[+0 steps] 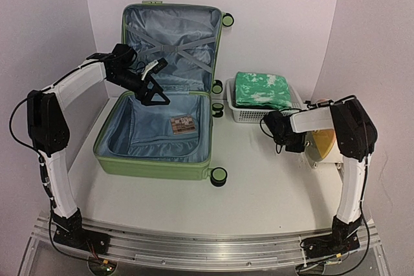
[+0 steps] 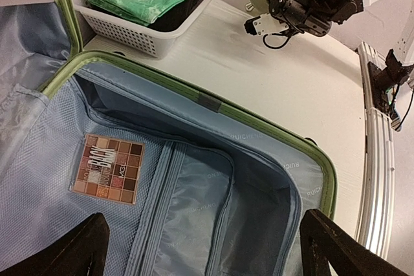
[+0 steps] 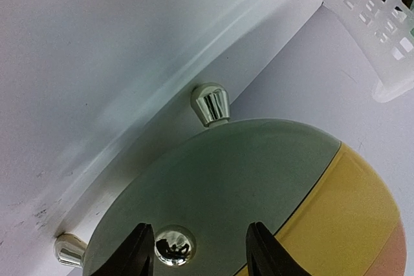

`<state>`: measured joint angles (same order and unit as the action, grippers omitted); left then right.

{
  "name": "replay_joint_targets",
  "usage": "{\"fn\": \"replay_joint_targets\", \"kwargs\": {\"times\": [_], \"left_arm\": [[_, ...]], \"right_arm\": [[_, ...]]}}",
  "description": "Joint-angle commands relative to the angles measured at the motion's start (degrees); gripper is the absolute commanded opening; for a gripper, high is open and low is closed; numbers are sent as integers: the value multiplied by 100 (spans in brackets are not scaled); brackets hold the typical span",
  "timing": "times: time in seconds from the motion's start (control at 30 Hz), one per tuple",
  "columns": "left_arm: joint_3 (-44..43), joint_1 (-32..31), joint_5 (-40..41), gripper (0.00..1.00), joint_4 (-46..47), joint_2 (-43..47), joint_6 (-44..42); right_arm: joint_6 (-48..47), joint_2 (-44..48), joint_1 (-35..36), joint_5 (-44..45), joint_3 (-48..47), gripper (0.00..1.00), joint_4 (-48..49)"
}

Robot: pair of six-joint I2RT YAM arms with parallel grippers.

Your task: Open, take out, and arrange the luggage

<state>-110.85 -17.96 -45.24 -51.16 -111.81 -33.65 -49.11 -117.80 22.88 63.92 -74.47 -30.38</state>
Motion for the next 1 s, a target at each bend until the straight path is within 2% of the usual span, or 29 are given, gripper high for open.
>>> {"fn": "replay_joint_targets", "kwargs": {"times": [0.0, 0.23, 0.4, 0.97], "left_arm": [[-60, 22, 0, 100, -103, 109, -70], [-115, 24, 17, 100, -100, 68, -80], [-173, 24, -1, 100, -106, 34, -66], [-225, 25, 0, 100, -118, 45, -80]], "right_arm": [[-261, 85, -94, 7, 386, 47, 311], [-536, 265, -334, 73, 627, 46, 714], [-703, 258, -379, 102, 603, 40, 902], [-1312, 684, -474, 74, 719, 31, 1215]]}}
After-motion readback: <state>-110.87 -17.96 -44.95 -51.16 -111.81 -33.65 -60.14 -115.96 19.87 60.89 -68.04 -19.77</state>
